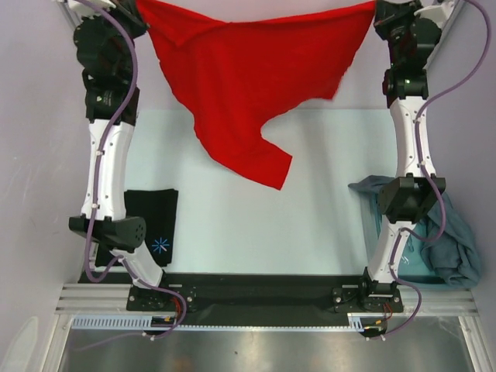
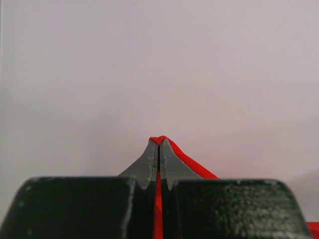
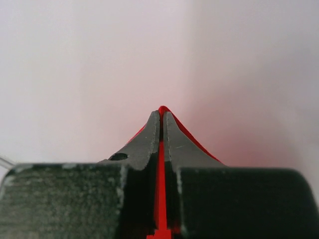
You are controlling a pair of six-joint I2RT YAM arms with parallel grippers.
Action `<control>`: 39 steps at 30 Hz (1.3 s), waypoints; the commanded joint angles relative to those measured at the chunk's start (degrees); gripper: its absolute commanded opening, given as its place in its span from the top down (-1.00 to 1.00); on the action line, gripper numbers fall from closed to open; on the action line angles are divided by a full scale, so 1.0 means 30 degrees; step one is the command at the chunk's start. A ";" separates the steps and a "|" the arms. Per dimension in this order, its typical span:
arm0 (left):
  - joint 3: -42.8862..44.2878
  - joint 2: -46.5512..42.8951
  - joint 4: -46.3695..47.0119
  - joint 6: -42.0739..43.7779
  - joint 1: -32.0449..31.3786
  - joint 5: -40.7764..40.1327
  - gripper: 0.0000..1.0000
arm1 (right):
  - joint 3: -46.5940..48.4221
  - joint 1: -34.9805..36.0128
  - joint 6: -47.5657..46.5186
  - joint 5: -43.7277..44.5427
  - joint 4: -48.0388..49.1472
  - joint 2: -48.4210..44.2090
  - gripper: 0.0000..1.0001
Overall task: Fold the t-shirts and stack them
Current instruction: Flatten the tshirt out
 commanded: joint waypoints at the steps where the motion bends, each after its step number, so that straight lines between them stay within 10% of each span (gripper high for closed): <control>1: 0.1530 -0.1906 0.3534 0.1253 0.0196 -0.0393 0.99 | 0.0489 -0.0365 -0.0411 0.1064 0.2115 -0.1996 1.00; 18: -0.0606 -0.7240 0.6580 0.0607 0.0196 -0.0947 0.99 | -0.5253 -0.0600 -0.1290 0.1180 0.4286 -0.9849 1.00; 39: 0.6102 0.3482 0.9157 -0.0909 0.0401 -0.2034 0.99 | 0.2447 -0.1625 -0.0588 0.1826 0.2353 -0.2733 1.00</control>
